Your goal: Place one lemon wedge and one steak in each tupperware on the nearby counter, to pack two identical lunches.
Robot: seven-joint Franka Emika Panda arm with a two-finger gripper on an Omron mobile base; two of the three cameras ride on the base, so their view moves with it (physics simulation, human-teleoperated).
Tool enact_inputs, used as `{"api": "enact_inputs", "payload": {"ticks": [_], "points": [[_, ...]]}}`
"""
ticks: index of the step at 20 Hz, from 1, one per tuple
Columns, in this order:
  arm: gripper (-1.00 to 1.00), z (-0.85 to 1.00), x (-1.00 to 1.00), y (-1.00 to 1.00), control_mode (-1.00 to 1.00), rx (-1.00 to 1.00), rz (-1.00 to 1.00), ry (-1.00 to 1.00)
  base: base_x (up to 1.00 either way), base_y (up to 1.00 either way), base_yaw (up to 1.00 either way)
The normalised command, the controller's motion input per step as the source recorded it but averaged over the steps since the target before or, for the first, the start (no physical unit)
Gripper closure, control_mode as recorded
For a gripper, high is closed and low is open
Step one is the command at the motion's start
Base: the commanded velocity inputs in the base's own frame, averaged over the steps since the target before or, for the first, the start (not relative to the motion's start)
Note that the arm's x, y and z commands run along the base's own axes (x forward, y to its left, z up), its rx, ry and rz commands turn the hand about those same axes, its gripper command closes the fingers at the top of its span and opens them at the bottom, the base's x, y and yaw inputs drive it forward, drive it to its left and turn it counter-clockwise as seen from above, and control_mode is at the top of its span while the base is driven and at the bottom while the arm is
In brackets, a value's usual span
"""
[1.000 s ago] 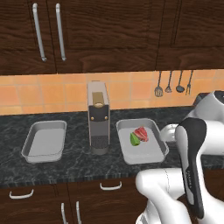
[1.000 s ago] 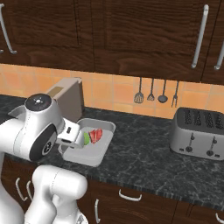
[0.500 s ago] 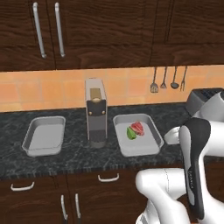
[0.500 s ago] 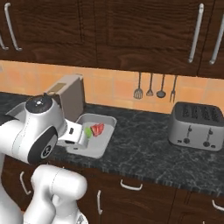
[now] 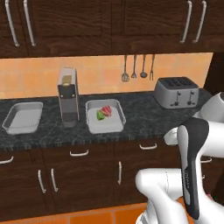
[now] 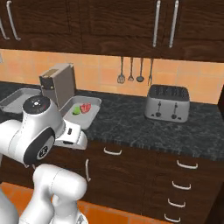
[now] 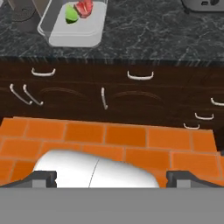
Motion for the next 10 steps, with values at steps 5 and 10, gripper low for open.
{"api": "enact_inputs", "payload": {"ticks": [5, 10], "points": [[-1.0, 0.0, 0.0, 0.0, 1.0, 0.0, 0.0, 0.0, -0.52, -1.0, 0.0], [-1.0, 0.0, 0.0, 0.0, 1.0, 0.0, 0.0, 0.0, -0.42, -1.0, 0.0]]}}
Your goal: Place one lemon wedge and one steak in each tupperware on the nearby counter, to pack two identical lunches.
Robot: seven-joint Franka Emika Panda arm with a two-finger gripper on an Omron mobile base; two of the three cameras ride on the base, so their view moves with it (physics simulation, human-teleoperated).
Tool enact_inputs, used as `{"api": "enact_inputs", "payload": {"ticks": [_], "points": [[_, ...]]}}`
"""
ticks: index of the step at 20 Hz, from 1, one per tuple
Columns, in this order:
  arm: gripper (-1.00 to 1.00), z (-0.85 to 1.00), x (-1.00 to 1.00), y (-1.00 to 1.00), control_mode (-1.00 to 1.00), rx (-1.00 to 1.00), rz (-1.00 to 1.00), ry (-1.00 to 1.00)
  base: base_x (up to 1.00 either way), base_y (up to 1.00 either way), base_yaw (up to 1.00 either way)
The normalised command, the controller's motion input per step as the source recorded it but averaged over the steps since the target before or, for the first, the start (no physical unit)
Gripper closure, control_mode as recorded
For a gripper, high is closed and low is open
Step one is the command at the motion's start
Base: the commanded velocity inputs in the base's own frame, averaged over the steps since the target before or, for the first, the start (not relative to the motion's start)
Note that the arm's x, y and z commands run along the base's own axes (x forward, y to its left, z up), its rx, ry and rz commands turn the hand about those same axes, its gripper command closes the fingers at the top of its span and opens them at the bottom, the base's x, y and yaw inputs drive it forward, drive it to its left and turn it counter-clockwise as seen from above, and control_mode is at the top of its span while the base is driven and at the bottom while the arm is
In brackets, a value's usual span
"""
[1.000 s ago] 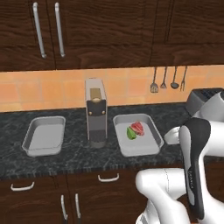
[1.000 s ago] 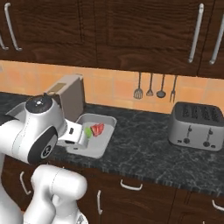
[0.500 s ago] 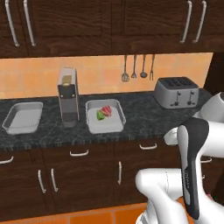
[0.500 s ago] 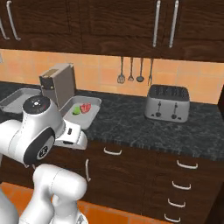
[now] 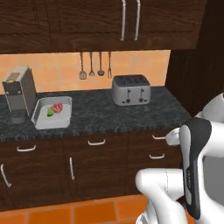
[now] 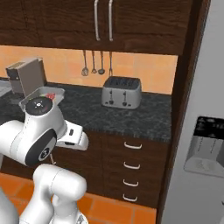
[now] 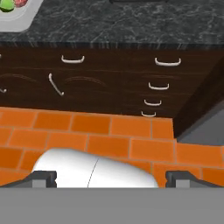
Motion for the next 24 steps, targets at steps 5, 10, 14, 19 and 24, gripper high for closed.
{"api": "enact_inputs", "payload": {"ticks": [5, 10, 14, 19, 24], "points": [[-1.0, 0.0, 0.0, 0.0, 1.0, 0.0, 0.0, 0.0, -0.19, -1.0, 0.01], [-1.0, 0.0, 0.0, 0.0, 1.0, 0.0, 0.0, 0.0, -0.06, -1.0, 0.04], [-1.0, 0.0, 0.0, 0.0, 1.0, 0.0, 0.0, 0.0, 0.0, -1.0, 0.05], [-1.0, 0.0, 0.0, 0.0, 1.0, 0.0, 0.0, 0.0, 0.0, -1.0, 0.05], [-1.0, 0.0, 0.0, 0.0, 1.0, 0.0, 0.0, 0.0, 0.01, -0.88, 0.02]]}}
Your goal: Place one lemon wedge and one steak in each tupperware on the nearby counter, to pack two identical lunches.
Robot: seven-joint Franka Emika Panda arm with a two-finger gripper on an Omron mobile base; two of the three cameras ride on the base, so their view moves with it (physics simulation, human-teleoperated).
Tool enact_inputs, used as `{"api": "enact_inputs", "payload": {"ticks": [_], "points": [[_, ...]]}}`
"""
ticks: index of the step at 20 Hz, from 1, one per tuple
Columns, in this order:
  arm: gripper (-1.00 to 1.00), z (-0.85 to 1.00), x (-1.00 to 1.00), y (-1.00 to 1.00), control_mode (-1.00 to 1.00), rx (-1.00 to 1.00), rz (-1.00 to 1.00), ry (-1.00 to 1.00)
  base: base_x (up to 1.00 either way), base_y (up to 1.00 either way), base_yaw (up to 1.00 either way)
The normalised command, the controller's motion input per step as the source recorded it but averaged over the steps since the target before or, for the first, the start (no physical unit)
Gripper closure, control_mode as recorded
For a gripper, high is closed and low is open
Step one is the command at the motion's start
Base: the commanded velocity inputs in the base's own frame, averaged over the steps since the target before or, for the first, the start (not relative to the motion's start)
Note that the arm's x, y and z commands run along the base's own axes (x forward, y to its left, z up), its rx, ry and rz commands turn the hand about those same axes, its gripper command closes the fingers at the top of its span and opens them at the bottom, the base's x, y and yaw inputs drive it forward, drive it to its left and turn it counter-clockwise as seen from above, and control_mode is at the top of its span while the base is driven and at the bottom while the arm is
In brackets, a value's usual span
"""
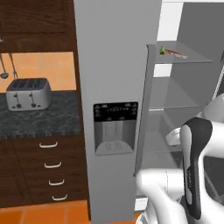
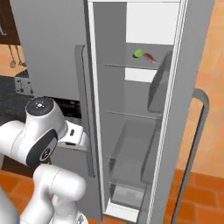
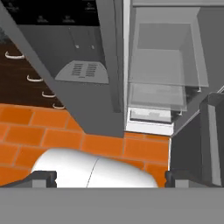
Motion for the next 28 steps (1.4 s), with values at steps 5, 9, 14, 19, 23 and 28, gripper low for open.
{"api": "enact_inputs", "payload": {"ticks": [5, 9, 14, 19, 23, 28], "points": [[-1.0, 0.0, 0.0, 0.0, 1.0, 0.0, 0.0, 0.0, 0.3, -0.32, 0.0], [-1.0, 0.0, 0.0, 0.0, 1.0, 0.0, 0.0, 0.0, 0.35, -0.25, 0.0], [-1.0, 0.0, 0.0, 0.0, 1.0, 0.0, 0.0, 0.0, 0.08, -0.52, 0.0], [-1.0, 0.0, 0.0, 0.0, 1.0, 0.0, 0.0, 0.0, 0.08, -0.53, 0.0], [-1.0, 0.0, 0.0, 0.0, 1.0, 0.0, 0.0, 0.0, 0.73, -0.02, 0.0], [-1.0, 0.0, 0.0, 0.0, 1.0, 0.0, 0.0, 0.0, 0.68, 0.21, 0.0]]}}
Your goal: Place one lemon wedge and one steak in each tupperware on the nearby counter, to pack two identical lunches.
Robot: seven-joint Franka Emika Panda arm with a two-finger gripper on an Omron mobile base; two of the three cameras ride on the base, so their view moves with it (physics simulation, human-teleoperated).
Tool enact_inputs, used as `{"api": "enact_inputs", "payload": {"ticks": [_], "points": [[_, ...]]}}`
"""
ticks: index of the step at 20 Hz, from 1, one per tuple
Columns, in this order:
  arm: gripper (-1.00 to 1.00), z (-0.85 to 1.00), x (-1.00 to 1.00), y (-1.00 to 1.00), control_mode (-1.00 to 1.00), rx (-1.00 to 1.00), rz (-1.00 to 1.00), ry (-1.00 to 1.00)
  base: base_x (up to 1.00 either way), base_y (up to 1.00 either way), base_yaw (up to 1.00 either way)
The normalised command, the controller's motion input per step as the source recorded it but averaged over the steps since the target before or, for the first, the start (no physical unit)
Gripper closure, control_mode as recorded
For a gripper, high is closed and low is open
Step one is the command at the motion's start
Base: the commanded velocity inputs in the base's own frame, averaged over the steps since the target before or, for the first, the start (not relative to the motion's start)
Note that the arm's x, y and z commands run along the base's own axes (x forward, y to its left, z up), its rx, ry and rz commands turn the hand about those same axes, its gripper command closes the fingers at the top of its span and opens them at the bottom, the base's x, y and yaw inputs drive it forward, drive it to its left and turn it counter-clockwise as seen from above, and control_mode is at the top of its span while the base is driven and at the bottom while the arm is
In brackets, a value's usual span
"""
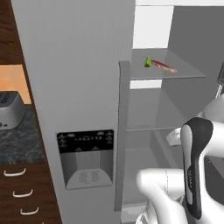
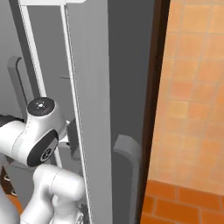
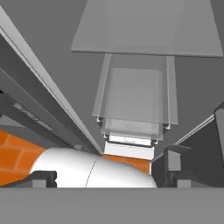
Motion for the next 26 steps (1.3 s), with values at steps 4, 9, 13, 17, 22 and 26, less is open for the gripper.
{"api": "enact_inputs", "payload": {"ticks": [4, 9, 13, 17, 22, 26], "points": [[-1.0, 0.0, 0.0, 0.0, 1.0, 0.0, 0.0, 0.0, 0.02, 0.46, -0.01], [-1.0, 0.0, 0.0, 0.0, 1.0, 0.0, 0.0, 0.0, -0.23, -0.21, -0.05], [-1.0, 0.0, 0.0, 0.0, 1.0, 0.0, 0.0, 0.0, 0.09, -0.39, -0.02], [-1.0, 0.0, 0.0, 0.0, 1.0, 0.0, 0.0, 0.0, 0.2, 0.17, 0.0], [-1.0, 0.0, 0.0, 0.0, 1.0, 0.0, 0.0, 0.0, 0.07, 0.48, -0.03], [-1.0, 0.0, 0.0, 0.0, 1.0, 0.0, 0.0, 0.0, 0.01, 0.06, -0.04]]}}
